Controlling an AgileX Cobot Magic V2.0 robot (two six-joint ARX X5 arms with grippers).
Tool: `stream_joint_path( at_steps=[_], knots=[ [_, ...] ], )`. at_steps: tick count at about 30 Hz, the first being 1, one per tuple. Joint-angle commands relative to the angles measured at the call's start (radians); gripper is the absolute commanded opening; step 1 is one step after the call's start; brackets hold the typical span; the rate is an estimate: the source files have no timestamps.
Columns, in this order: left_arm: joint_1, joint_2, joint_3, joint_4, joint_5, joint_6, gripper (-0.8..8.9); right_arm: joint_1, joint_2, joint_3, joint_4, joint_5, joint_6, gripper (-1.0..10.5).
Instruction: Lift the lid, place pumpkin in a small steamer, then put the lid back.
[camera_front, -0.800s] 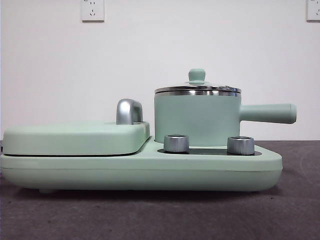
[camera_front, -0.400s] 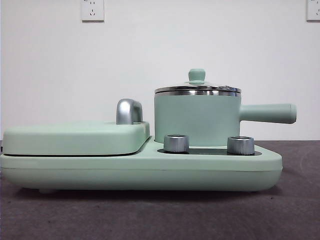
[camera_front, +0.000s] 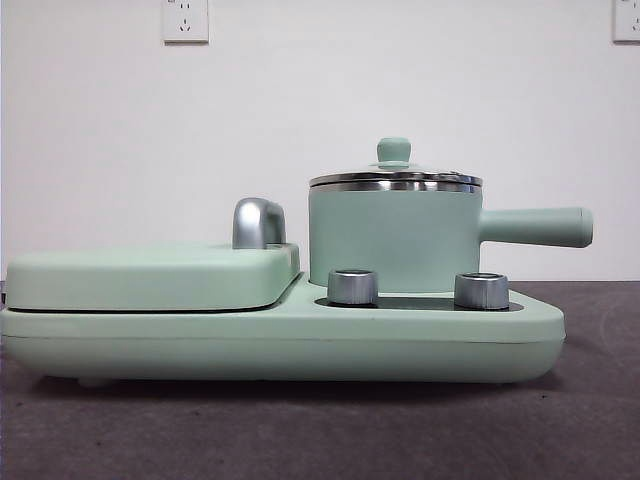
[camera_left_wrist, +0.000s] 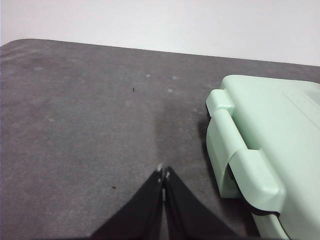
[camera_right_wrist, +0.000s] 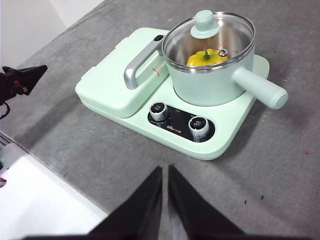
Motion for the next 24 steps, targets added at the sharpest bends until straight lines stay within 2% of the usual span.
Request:
stream_joint_path(
  at_steps=[1,20,24],
  knots=[
    [0.001,-0.002,-0.020,-0.007,-0.002,0.002,0.06,0.006,0.000,0.007,0.012,-0.002,-0.005,0.2],
    [0.001,-0.002,-0.020,-0.007,-0.002,0.002,0.06,0.006,0.000,0.005,0.014,-0.001,-0.005,0.2],
    [0.001,-0.002,-0.020,-0.007,-0.002,0.002,0.06,-0.058,0.001,-0.045,0.074,-0.007,-0.005,0.2]
  ],
)
